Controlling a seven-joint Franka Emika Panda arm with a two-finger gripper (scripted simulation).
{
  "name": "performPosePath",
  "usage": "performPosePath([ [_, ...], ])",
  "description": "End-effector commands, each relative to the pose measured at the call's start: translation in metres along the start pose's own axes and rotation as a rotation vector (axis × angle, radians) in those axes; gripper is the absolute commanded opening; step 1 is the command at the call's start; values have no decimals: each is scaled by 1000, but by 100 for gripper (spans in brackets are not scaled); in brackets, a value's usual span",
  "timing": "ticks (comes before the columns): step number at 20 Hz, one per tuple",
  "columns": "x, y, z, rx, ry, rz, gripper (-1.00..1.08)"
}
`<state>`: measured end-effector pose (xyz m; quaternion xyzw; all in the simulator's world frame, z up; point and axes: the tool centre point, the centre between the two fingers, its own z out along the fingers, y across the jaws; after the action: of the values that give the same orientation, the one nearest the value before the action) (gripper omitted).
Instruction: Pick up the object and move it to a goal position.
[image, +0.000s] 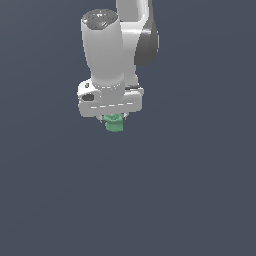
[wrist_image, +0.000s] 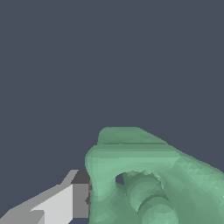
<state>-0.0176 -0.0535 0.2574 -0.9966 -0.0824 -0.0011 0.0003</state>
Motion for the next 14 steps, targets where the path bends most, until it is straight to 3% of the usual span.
performPosePath([
  [1,2,5,-16,1,-2,-1,-100],
  [14,9,16,-44,-1,-2,0,-100],
])
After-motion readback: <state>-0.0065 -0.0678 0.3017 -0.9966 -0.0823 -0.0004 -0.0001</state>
